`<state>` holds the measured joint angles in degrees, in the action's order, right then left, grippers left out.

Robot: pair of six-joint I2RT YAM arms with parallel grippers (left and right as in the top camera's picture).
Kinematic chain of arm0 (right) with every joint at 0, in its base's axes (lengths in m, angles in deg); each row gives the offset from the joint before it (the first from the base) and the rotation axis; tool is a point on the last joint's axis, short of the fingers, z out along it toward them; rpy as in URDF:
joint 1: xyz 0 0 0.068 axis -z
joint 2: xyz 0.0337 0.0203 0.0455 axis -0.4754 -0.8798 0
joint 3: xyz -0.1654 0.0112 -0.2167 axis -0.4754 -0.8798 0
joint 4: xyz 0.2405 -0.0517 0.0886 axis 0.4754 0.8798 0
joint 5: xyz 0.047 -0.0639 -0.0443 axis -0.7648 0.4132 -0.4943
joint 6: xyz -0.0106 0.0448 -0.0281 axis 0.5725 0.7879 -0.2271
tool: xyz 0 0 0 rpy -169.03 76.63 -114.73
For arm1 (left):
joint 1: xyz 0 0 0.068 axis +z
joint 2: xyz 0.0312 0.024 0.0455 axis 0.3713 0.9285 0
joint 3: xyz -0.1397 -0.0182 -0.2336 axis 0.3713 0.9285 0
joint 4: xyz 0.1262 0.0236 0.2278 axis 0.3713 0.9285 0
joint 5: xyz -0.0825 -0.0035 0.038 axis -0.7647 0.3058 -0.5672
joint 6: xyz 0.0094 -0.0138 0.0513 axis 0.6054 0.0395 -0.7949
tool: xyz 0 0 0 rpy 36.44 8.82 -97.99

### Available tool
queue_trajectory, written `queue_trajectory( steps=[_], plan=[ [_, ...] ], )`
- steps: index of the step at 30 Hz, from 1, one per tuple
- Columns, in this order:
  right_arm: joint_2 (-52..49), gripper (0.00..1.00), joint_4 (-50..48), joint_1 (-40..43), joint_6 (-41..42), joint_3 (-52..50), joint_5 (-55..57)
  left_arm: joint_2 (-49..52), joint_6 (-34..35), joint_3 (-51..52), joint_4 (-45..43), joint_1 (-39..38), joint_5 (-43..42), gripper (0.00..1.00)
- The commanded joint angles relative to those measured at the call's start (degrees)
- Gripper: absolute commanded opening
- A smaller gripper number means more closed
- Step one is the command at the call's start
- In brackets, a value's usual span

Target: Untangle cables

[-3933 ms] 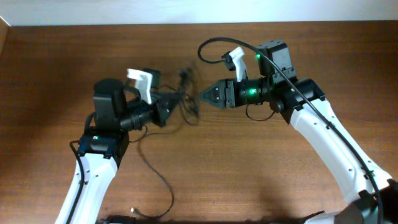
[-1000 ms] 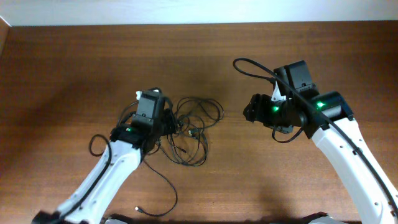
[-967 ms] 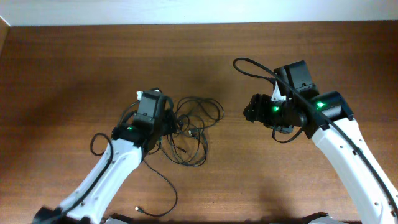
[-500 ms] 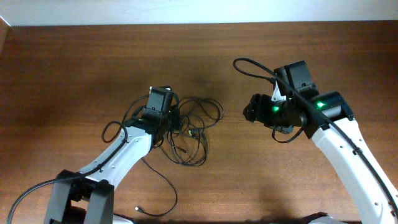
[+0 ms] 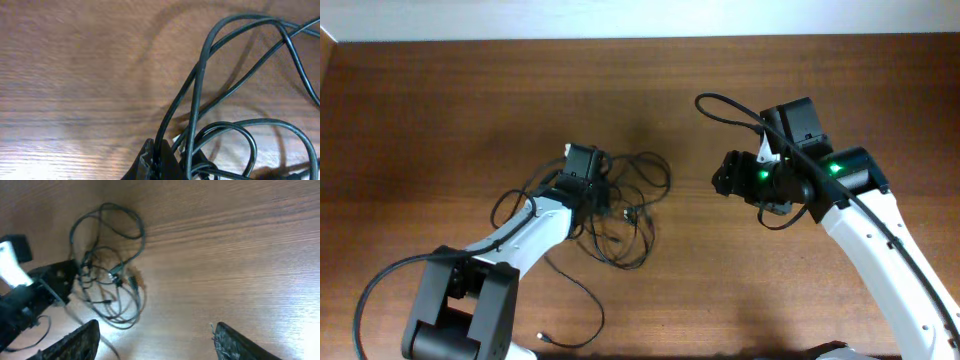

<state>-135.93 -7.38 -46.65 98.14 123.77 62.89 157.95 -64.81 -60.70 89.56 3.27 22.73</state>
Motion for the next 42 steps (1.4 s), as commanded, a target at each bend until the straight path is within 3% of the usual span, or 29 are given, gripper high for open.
queue_trajectory(
  steps=[1,8,11,14,17,22,25,31,32,34,36,37,38,42],
  plan=[
    [-1.5,0.73,0.8,-0.2,0.1,-0.3,3.1,-4.5,-0.3,-2.7,0.7,0.2,1.5,0.00],
    [-4.2,0.77,-4.0,-1.3,-6.2,-0.5,-18.2,-25.1,1.3,-3.9,2.4,2.5,-17.2,0.00],
    [-4.4,0.77,-8.0,-2.0,-11.3,-0.6,-26.7,-29.7,5.3,-3.9,3.3,4.4,-23.4,0.00],
    [-4.4,0.77,-12.5,-4.8,-11.8,-0.6,-28.5,-30.7,6.4,-3.9,2.9,4.8,-29.0,0.00],
    [-5.5,0.77,-15.7,-7.9,-9.5,-0.6,-27.9,-30.7,9.8,-3.9,2.7,4.8,-29.5,0.00],
    [-12.2,0.76,-21.7,-11.3,-1.6,-0.6,-27.5,-30.7,9.8,-3.9,2.2,4.8,-31.6,0.00],
    [-17.4,0.76,-25.4,-12.4,-0.9,-0.6,-34.4,-30.7,9.8,-3.9,2.2,4.8,-31.6,0.00],
    [-22.6,0.71,-33.2,-15.0,7.7,-0.6,-32.5,-30.7,9.9,-3.9,1.8,4.8,-31.6,0.00],
    [-23.1,0.68,-33.7,-15.6,10.3,-0.6,-31.3,-30.7,9.9,-3.9,1.8,4.8,-31.6,0.00],
    [-25.4,0.30,-36.9,-17.3,15.9,-0.7,-28.3,-30.7,11.3,-3.9,1.6,4.8,-31.6,0.00],
    [-27.3,0.16,-41.1,-18.6,18.6,-1.2,-29.1,-30.7,12.8,-3.9,1.4,4.8,-31.6,0.00],
    [-28.4,0.04,-43.9,-19.3,20.6,-1.4,-30.5,-30.7,13.3,-3.9,1.2,4.8,-31.5,0.00],
    [-29.6,0.04,-45.9,-19.3,24.2,-1.7,-31.2,-30.7,13.4,-3.9,1.2,5.3,-31.6,0.00],
    [-29.7,0.04,-40.5,-15.1,22.0,-2.9,-20.6,-32.3,13.3,-3.9,1.5,10.3,-31.6,0.00]
  ],
)
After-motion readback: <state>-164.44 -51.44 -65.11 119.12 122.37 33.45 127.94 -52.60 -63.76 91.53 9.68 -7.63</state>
